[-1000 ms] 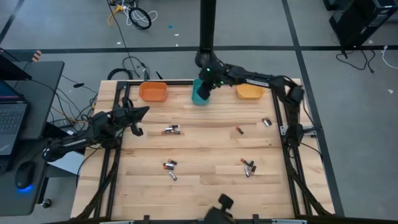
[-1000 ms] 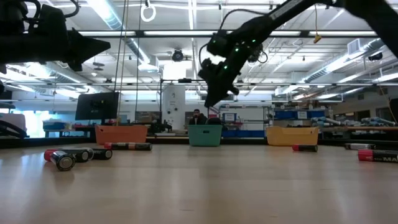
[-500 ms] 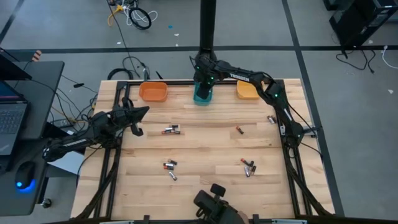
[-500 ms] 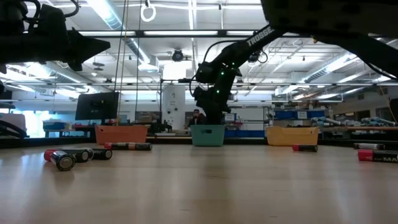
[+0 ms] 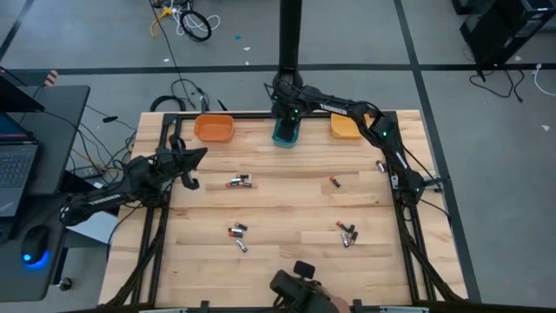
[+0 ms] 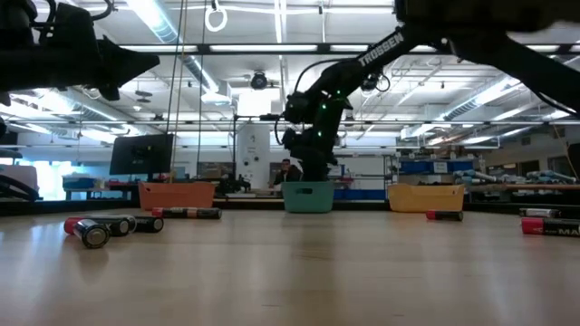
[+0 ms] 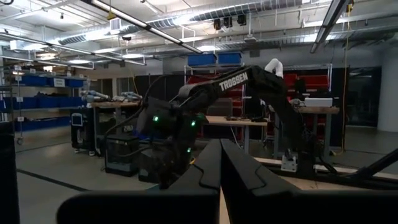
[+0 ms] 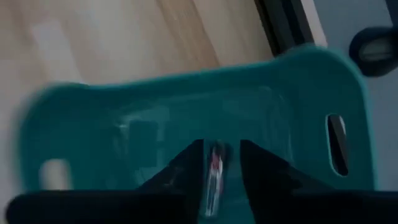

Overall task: Sort batteries
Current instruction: Put the black-silver battery in the green bin, then put the red-black battery into the yellow bin

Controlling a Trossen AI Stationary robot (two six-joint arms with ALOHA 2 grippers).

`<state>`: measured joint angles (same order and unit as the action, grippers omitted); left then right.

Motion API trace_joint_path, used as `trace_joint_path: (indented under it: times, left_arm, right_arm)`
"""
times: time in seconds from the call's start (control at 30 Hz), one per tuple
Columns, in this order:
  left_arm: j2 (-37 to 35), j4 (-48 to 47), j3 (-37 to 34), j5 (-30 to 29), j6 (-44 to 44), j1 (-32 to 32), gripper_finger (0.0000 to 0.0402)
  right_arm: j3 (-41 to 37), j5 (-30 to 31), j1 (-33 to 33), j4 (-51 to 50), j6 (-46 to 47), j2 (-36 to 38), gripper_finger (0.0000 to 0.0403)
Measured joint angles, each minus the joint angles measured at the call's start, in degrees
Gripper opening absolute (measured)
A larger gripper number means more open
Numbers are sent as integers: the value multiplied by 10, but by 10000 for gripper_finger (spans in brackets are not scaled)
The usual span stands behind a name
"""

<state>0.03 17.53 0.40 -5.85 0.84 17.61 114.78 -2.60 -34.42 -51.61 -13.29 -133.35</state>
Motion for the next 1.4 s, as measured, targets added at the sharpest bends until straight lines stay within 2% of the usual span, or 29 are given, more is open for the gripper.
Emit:
trace_joint_path:
  times: [0.1,0.17,0.23,0.37,0.4,0.5,0.63,0.83,0.9,1.0,1.13,1.23,1.3,1.4]
  left_arm:
    - [0,-1,0,0,0,0,11]
    - [0,-1,0,4,0,0,11]
    - [0,-2,0,19,-1,0,11]
    - [0,-11,0,54,-12,0,11]
    - [0,-17,0,54,-15,0,11]
    - [6,-32,0,52,-18,0,11]
    - [22,-32,0,49,-17,0,11]
    - [60,-41,5,49,-17,0,11]
    - [74,-38,9,54,-16,0,11]
    - [93,-36,12,55,-15,0,11]
    - [114,-36,12,44,-12,0,11]
    - [129,-39,12,35,-2,0,11]
    - [138,-43,12,35,-3,0,11]
    - [147,-38,12,32,-58,0,11]
  right_arm:
    - [0,0,10,-12,0,24,141]
    - [0,0,19,-37,0,42,138]
    - [0,3,32,-62,0,69,113]
    - [-19,2,68,-69,3,132,22]
    - [-36,6,78,-62,9,149,13]
    - [-109,44,114,-24,43,206,14]
    - [-252,98,172,63,93,306,7]
    - [-448,172,244,165,230,442,7]
    - [-493,182,261,182,277,475,8]
    - [-544,182,271,209,292,497,17]
    - [-564,180,254,207,293,501,27]
    - [-565,178,233,196,310,500,20]
    - [-558,162,223,153,333,506,9]
    - [-552,120,214,110,377,525,11]
